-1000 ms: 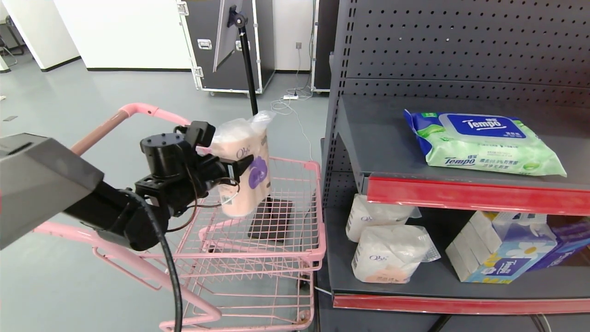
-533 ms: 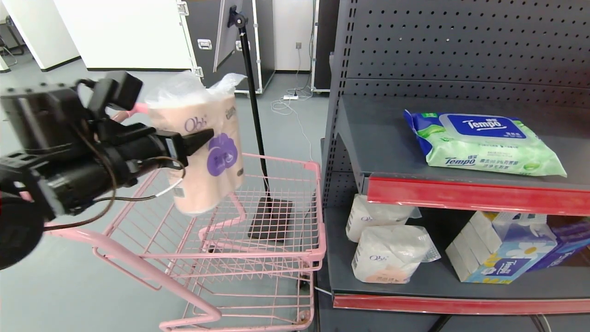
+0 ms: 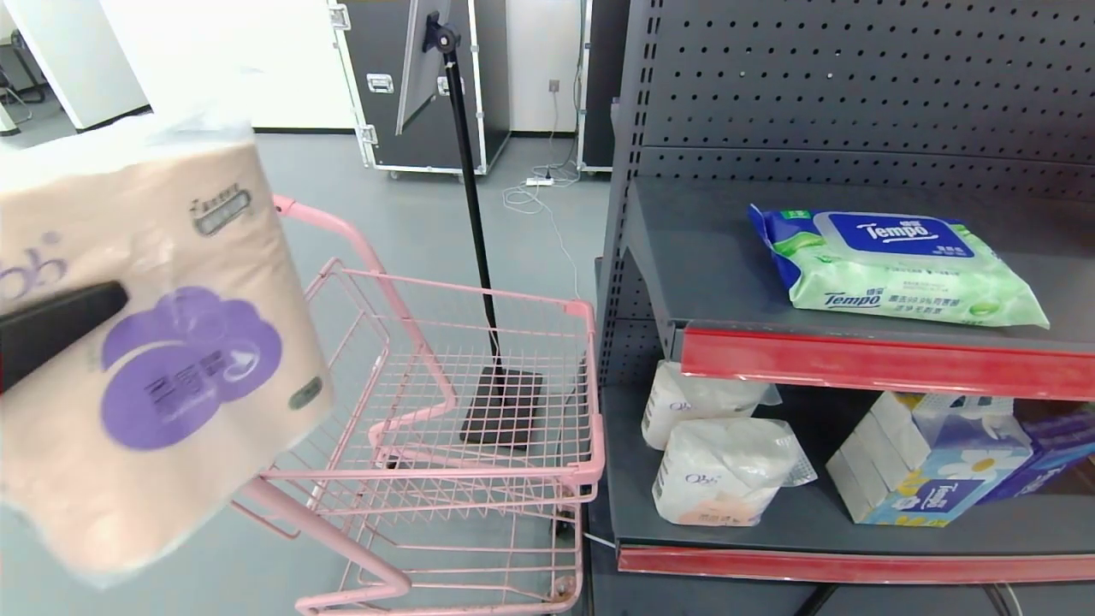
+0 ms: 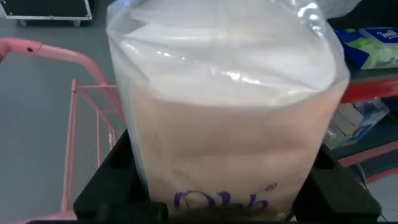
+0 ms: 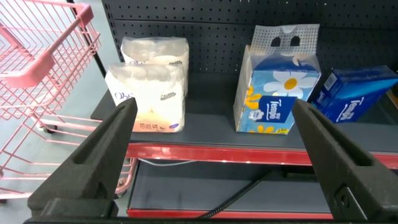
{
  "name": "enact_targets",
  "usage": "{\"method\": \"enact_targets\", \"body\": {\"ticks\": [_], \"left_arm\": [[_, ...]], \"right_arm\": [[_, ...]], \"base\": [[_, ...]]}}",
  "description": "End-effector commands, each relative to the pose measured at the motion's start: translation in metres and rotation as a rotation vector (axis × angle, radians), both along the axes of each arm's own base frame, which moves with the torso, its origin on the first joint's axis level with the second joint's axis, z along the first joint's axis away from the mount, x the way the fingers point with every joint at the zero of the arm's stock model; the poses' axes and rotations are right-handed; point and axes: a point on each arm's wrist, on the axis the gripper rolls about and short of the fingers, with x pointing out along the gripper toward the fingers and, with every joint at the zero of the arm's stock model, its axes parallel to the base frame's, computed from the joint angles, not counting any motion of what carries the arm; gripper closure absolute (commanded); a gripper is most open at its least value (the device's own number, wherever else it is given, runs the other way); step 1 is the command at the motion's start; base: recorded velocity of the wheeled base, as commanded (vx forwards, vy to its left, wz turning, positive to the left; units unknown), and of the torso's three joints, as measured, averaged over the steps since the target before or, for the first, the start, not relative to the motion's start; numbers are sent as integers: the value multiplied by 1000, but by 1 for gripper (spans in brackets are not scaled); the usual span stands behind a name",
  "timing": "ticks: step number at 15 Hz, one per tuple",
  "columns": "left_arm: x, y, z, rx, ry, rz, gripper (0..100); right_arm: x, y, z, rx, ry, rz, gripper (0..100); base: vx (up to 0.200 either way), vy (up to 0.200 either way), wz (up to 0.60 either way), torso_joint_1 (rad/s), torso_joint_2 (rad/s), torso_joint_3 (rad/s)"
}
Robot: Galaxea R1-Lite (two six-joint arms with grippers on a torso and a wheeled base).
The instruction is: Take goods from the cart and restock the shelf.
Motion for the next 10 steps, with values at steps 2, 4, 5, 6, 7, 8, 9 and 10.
{"method": "enact_targets", "body": {"ticks": [2, 4, 5, 6, 7, 8, 9, 10], "left_arm": [[-88, 22, -30, -15, -66, 18, 100], [-108, 27, -44, -2, -75, 13, 100], [-112, 28, -46, -3, -80, 11, 100], [-112, 28, -47, -2, -74, 16, 100], [-113, 28, -48, -2, -74, 16, 100], [-112, 28, -48, -1, -71, 14, 100], [-112, 28, -48, -1, -71, 14, 100], [-112, 28, -49, -1, -69, 17, 100]], "right_arm": [[0, 0, 0, 0, 2, 0, 0], [0, 0, 0, 0, -1, 0, 0], [0, 0, 0, 0, 1, 0, 0], [0, 0, 0, -1, 2, 1, 0], [0, 0, 0, 0, 1, 3, 0], [0, 0, 0, 0, -1, 3, 0], [0, 0, 0, 0, -1, 3, 0], [0, 0, 0, 0, 1, 3, 0]], "base": [[0, 0, 0, 0, 0, 0], [0, 0, 0, 33, -118, -79], [0, 0, 0, 115, -373, -256], [0, 0, 0, 144, -447, -295], [0, 0, 0, 168, -505, -330], [0, 0, 0, 188, -515, -344], [0, 0, 0, 193, -549, -364], [0, 0, 0, 227, -574, -364]]}}
